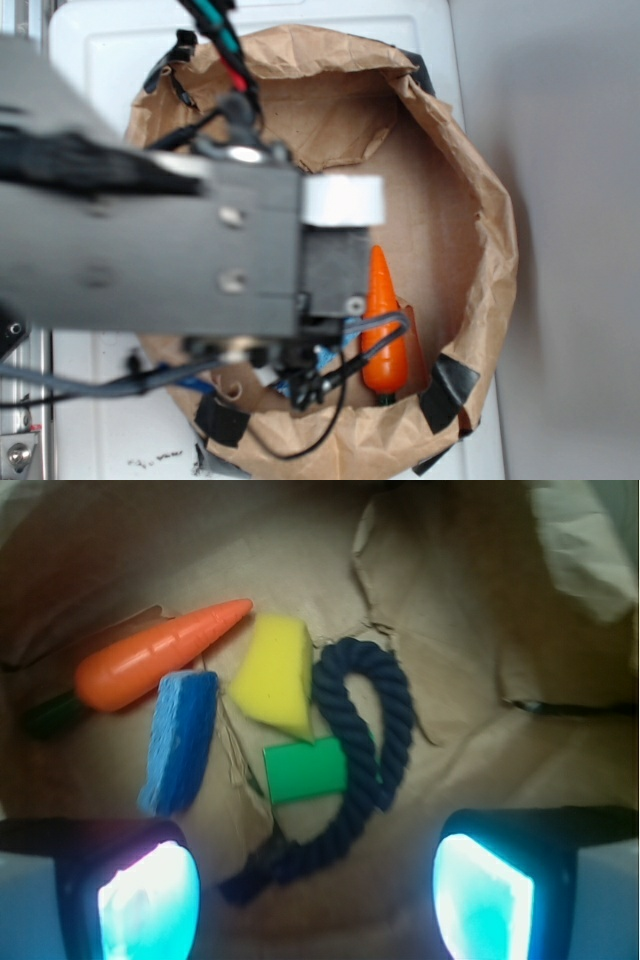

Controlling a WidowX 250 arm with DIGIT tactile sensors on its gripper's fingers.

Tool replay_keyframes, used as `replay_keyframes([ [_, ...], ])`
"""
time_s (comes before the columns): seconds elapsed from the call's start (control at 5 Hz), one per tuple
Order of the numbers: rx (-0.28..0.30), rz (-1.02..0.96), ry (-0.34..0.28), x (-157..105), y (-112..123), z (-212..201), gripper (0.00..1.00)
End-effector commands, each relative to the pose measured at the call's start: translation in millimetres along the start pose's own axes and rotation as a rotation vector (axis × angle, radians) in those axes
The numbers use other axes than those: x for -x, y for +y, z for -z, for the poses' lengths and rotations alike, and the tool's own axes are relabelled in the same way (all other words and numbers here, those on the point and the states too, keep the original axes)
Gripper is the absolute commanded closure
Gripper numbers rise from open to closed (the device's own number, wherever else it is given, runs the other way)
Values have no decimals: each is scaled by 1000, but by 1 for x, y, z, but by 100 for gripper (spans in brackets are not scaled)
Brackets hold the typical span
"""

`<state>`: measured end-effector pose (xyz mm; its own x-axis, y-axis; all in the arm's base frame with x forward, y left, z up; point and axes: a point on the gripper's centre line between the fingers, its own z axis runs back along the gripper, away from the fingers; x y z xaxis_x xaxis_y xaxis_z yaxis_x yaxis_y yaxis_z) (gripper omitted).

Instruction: Grab the blue sponge.

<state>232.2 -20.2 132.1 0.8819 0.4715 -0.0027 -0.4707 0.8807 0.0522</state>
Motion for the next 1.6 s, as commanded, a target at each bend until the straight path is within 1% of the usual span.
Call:
replay_keyframes([
  [0.0, 91, -124, 27, -25, -19, 34, 0],
  [0.2, 119, -92, 104, -20, -34, 45, 0],
  [0.4, 101, -77, 87, -1, -44, 53, 0],
  [0.6, 142, -63, 101, 14, -53, 58, 0],
  [0.8, 150, -48, 82, 25, -69, 79, 0],
  [1.0, 147, -42, 24, 29, -79, 98, 0],
  [1.2, 153, -66, 37, 21, -80, 97, 0],
  [1.4, 156, -35, 43, 15, -78, 93, 100],
])
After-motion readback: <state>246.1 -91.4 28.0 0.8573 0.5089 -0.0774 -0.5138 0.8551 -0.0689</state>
